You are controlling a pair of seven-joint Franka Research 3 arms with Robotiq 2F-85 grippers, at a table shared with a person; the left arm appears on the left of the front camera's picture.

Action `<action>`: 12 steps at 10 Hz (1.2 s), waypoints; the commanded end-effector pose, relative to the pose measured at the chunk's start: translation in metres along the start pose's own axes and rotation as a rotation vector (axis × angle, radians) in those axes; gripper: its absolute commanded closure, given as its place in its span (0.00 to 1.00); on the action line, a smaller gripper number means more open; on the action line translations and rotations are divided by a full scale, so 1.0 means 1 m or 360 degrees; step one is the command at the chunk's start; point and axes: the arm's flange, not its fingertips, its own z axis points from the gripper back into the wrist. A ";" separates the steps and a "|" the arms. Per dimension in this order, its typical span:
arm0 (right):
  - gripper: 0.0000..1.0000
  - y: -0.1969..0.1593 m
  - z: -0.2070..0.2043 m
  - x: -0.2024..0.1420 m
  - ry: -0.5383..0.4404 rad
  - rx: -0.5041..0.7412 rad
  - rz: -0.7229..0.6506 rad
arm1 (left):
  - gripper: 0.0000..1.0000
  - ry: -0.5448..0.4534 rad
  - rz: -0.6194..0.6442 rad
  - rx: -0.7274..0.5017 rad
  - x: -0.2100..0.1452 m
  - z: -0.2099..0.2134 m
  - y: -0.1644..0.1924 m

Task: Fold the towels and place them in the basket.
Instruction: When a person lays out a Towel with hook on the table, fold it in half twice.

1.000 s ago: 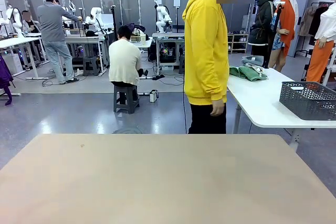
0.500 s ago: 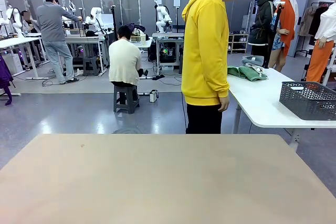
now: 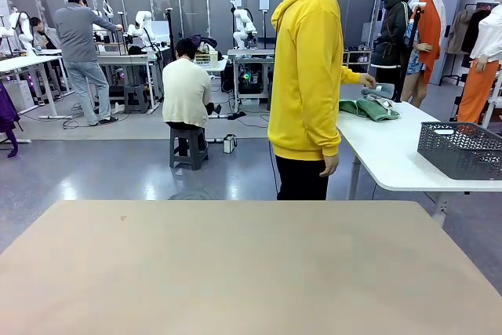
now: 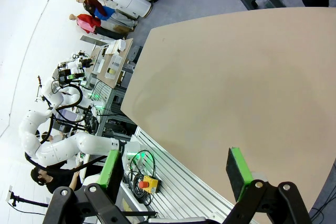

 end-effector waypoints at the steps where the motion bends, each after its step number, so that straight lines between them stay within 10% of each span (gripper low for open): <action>1: 0.00 0.000 0.001 0.000 -0.0002 0.0012 0.0027 | 0.00 -0.0005 -0.0020 -0.0014 0.002 0.002 -0.002; 12: 0.00 0.000 0.001 0.000 -0.0002 0.0012 0.0027 | 0.00 -0.0005 -0.0020 -0.0014 0.002 0.002 -0.002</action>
